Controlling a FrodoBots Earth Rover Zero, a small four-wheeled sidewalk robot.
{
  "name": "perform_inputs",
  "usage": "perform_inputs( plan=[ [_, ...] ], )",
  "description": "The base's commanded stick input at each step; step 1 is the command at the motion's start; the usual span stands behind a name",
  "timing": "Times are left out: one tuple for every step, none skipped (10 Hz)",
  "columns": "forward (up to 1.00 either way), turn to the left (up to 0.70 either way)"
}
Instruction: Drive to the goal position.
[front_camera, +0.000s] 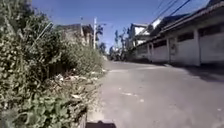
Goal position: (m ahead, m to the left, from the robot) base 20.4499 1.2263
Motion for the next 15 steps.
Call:
perform_inputs(
  plan=[
    [0.70,-0.35],
    [0.70,-0.35],
    [0.70,-0.32],
    [0.70,-0.27],
    [0.70,-0.22],
    [0.70,-0.18],
    [0.70,-0.13],
    [0.70,-0.08],
    [0.70,-0.03],
    [0.70,-0.03],
    [0.70,-0.03],
    [0.70,-0.03],
    [0.70,-0.03],
    [0.70,-0.03],
    [0.70,-0.03]
  ],
)
